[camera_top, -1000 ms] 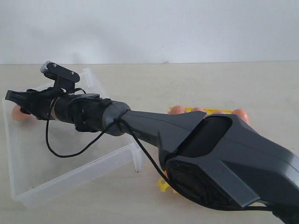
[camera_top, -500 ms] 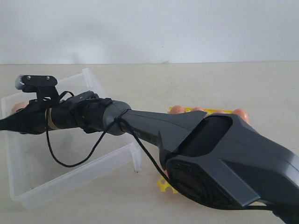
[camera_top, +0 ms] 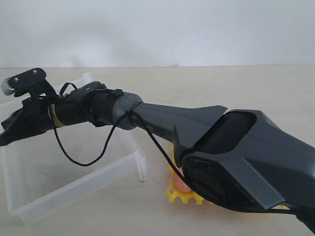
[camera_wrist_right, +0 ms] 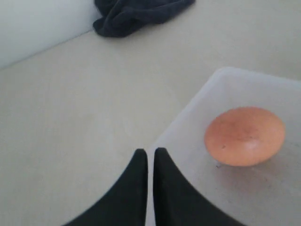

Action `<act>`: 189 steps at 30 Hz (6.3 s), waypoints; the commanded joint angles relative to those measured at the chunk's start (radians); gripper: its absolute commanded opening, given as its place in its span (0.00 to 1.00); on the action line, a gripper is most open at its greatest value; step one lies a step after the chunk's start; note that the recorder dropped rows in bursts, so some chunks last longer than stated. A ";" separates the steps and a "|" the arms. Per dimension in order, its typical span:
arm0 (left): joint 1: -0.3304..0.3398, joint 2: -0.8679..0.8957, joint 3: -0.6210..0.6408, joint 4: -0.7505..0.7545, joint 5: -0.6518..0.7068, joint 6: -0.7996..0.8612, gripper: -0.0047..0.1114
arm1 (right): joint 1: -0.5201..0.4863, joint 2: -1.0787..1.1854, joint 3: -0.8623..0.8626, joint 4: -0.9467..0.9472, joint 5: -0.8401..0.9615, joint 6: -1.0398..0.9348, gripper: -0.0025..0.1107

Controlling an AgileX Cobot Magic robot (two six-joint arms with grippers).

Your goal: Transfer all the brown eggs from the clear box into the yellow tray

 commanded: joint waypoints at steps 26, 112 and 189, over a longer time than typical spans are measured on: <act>0.002 -0.003 0.003 0.001 -0.001 -0.002 0.08 | 0.046 -0.207 -0.010 1.742 1.673 -1.962 0.02; 0.002 -0.003 0.003 0.001 -0.001 -0.002 0.08 | -0.049 -0.164 0.041 2.495 1.118 -1.766 0.53; 0.002 -0.003 0.003 0.001 0.001 -0.002 0.08 | -0.032 -0.022 -0.023 2.367 1.035 -2.069 0.02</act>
